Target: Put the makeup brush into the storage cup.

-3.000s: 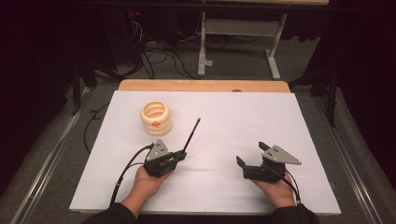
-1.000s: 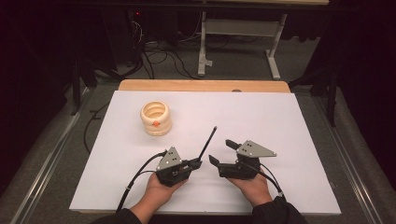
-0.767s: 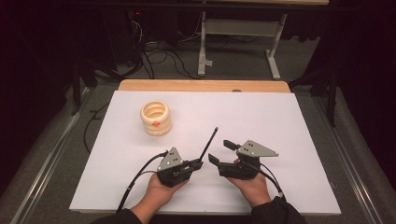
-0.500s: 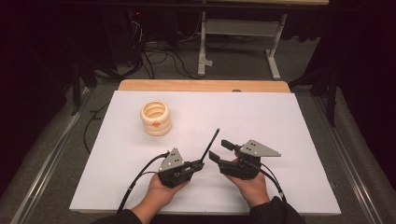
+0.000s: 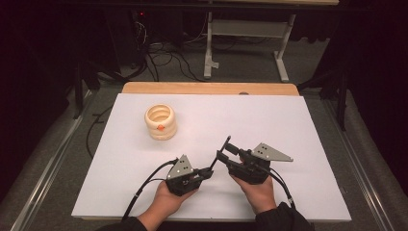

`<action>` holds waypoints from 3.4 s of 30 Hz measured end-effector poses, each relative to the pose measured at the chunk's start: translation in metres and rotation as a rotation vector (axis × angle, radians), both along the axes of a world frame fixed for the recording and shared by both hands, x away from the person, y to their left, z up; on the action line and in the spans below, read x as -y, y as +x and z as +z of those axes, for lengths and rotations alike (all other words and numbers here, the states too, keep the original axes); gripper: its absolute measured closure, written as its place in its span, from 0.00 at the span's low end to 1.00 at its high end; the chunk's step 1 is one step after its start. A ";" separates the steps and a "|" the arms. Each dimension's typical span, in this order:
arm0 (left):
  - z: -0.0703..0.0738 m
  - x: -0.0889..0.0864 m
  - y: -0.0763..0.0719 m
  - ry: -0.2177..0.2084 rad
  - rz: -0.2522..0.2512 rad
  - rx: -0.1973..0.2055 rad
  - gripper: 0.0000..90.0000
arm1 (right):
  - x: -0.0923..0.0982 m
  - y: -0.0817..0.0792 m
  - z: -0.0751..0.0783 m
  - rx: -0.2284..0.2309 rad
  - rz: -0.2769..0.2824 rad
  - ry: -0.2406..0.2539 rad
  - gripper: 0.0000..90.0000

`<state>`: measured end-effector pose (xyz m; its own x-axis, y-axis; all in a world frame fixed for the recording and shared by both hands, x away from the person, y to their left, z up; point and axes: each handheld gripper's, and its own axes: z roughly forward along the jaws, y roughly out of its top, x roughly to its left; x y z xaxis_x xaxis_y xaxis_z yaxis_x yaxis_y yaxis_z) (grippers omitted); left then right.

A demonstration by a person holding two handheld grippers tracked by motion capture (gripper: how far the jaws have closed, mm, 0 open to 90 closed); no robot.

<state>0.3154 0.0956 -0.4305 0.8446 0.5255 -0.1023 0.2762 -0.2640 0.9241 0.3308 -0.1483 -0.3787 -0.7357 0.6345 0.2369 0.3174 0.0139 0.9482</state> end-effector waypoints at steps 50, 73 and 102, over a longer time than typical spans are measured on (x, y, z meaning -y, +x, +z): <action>-0.003 0.003 -0.001 0.034 -0.001 0.003 0.92 | 0.002 0.001 0.000 -0.062 0.088 0.111 0.95; 0.002 0.002 0.000 0.015 0.022 0.005 0.65 | -0.001 -0.002 0.001 -0.032 0.100 0.060 0.96; 0.015 -0.005 -0.005 -0.073 0.018 0.043 0.80 | -0.028 -0.011 -0.008 0.025 0.127 -0.145 0.95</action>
